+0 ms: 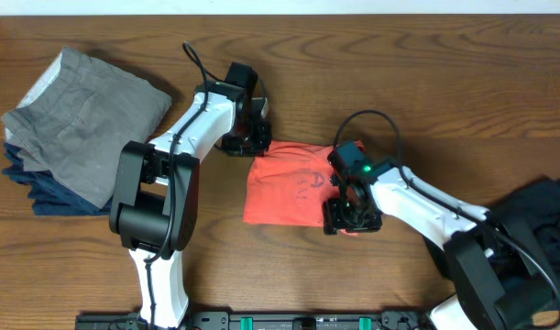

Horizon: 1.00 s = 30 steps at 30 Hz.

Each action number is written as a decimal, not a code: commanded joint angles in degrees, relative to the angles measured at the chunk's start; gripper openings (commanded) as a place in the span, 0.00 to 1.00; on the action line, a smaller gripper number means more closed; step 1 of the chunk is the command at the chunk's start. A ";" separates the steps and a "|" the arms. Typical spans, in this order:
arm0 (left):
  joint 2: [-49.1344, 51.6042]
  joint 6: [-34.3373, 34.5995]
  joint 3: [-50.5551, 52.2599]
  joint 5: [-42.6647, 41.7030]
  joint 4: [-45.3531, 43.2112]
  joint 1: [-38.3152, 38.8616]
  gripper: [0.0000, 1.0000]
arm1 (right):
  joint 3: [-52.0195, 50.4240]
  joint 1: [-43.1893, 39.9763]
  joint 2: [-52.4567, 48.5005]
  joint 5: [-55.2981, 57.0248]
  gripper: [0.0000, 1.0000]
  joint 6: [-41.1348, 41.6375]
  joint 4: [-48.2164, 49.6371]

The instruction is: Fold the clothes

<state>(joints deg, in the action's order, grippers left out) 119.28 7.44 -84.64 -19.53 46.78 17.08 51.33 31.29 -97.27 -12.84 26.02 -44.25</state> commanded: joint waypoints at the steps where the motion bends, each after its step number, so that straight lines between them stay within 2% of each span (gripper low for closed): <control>1: 0.63 -0.33 0.04 5.09 3.32 0.02 0.06 | -2.32 -0.94 0.09 13.62 0.66 4.44 1.95; 4: 0.63 -0.31 0.07 8.57 7.85 0.02 0.06 | -2.21 -2.89 0.11 20.09 0.70 4.35 5.20; 7: 0.63 1.01 0.07 8.26 14.12 0.04 0.06 | -1.75 -5.62 0.11 24.04 0.72 2.60 11.89; 13: 0.63 5.77 0.07 0.70 27.89 0.42 0.06 | 1.29 -9.70 0.11 22.60 0.75 -6.49 29.16; 16: 0.61 5.79 0.07 -1.03 31.17 0.61 0.06 | 4.46 -10.27 0.11 20.72 0.75 -9.44 29.92; 19: 0.24 5.75 0.07 -0.92 33.29 0.61 0.09 | 7.80 -10.27 0.11 20.76 0.78 -10.21 23.98; 21: -0.28 5.75 0.07 -0.39 33.51 0.61 0.15 | 9.49 -10.27 0.24 20.72 0.79 -10.19 18.47; 24: -0.70 5.75 0.07 -0.35 33.70 0.61 0.58 | 11.26 -10.27 0.33 20.72 0.78 -9.05 10.64; 25: -0.68 5.75 0.07 -0.35 34.12 0.61 0.63 | 11.34 -10.27 0.33 20.72 0.77 -8.85 9.18; 30: -1.90 5.14 -0.17 0.63 34.84 0.50 0.62 | 11.34 -10.34 0.33 20.85 0.76 -8.28 3.85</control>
<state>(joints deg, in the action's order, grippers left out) 119.24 13.08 -84.64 -19.42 81.62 17.69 61.56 21.54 -97.01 7.53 17.69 -39.51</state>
